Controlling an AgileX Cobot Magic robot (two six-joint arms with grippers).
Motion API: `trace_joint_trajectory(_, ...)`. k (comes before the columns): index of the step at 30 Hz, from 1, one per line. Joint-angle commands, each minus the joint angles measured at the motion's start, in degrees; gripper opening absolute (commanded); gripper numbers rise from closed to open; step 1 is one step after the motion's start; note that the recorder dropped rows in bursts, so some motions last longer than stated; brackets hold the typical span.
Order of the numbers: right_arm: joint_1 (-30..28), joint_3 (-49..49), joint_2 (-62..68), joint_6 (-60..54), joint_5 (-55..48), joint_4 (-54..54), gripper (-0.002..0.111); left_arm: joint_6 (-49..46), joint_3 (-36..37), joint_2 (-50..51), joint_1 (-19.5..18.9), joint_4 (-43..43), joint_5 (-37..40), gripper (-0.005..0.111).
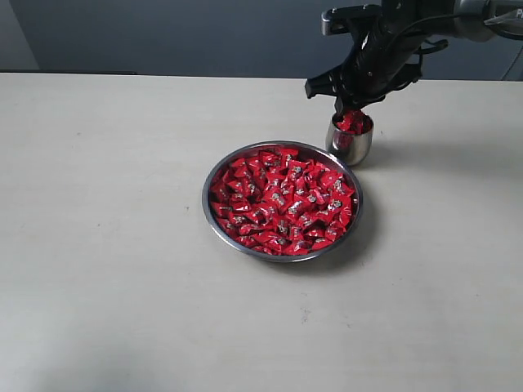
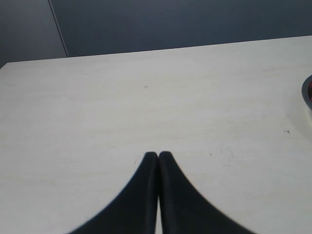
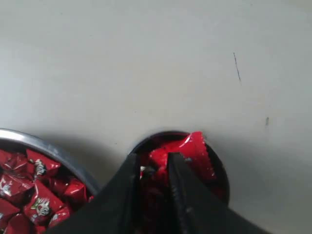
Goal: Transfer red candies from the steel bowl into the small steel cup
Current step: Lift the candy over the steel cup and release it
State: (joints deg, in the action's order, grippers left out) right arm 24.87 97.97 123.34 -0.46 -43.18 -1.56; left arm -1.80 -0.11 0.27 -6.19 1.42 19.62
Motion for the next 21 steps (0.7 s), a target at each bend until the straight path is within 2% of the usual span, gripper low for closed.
trace_joint_trajectory(1, -0.2, 0.1, 0.2, 0.5, 0.8, 1.2, -0.001, 0.1, 0.1, -0.3, 0.0, 0.1, -0.5, 0.000)
trace_joint_trajectory(21, -0.2, 0.1, 0.5, 0.5, 0.8, 1.6, -0.001, 0.1, 0.1, -0.3, 0.0, 0.1, -0.5, 0.000)
